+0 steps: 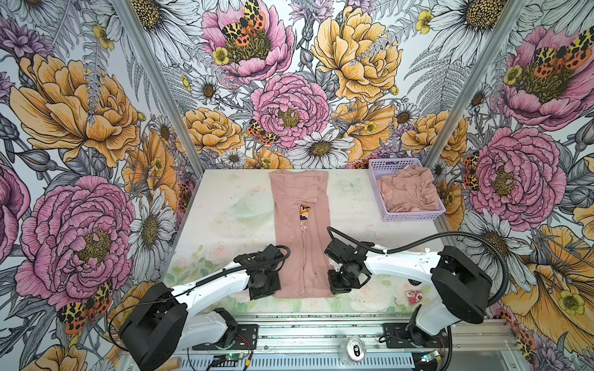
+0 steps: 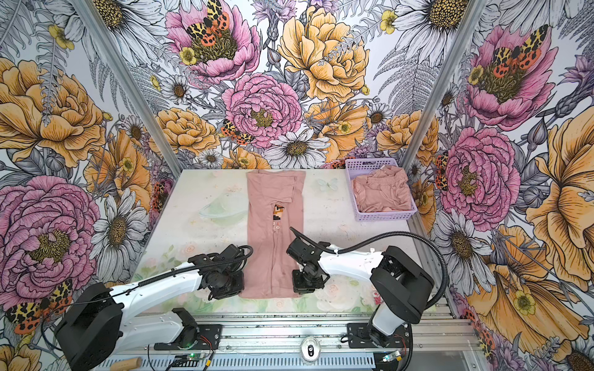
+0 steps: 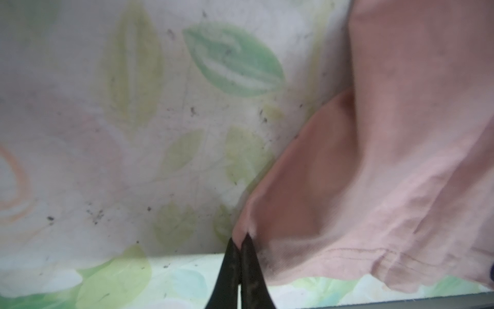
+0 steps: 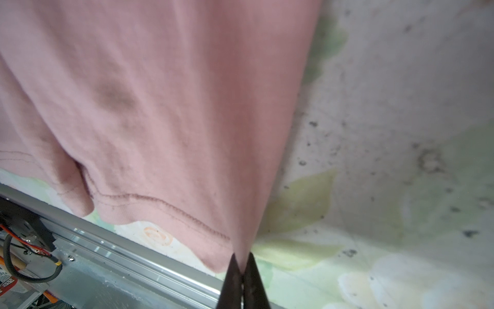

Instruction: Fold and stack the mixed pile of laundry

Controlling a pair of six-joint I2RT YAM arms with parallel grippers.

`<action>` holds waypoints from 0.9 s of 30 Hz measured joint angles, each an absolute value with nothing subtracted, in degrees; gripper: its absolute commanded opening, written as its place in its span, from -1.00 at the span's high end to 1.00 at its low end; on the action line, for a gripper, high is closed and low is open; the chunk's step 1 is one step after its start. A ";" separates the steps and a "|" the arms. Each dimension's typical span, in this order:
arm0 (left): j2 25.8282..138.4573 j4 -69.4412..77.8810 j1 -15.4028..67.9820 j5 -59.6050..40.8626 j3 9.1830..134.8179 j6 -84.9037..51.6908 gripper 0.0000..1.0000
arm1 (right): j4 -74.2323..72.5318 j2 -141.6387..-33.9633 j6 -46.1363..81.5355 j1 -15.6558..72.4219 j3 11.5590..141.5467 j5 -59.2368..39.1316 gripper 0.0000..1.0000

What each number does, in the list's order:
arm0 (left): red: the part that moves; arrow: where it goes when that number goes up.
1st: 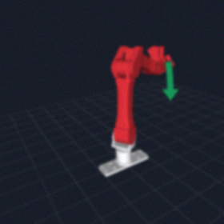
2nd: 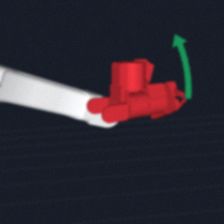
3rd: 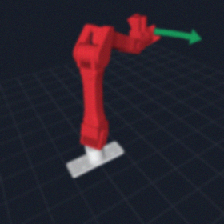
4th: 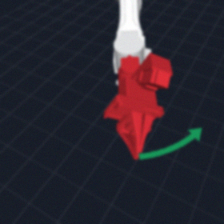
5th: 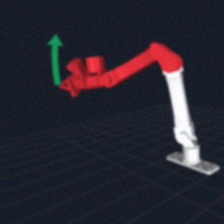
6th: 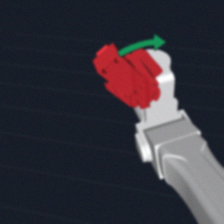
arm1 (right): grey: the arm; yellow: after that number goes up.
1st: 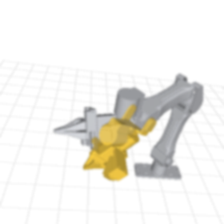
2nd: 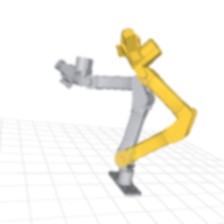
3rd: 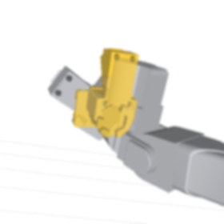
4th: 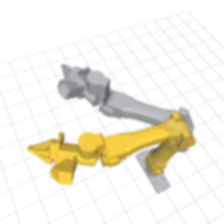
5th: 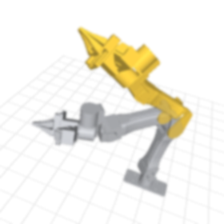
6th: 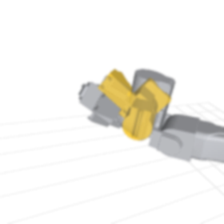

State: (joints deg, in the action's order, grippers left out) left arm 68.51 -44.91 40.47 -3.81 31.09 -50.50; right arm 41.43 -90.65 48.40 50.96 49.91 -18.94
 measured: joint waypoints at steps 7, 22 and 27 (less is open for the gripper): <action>61.76 -44.99 44.03 -6.26 27.38 -56.71 1.00 | 41.36 -89.69 48.60 50.96 48.80 -18.96 1.00; 52.16 -48.05 45.63 -8.64 24.40 -65.91 0.17 | 41.34 -88.77 48.62 51.03 48.03 -19.81 1.00; 52.29 -48.71 45.04 -8.19 25.10 -65.01 0.17 | 41.34 -88.77 48.62 51.03 48.03 -19.79 1.00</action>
State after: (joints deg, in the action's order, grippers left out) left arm 52.29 -48.71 45.04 -8.19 25.10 -65.01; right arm 41.34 -88.77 48.62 51.03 48.03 -19.79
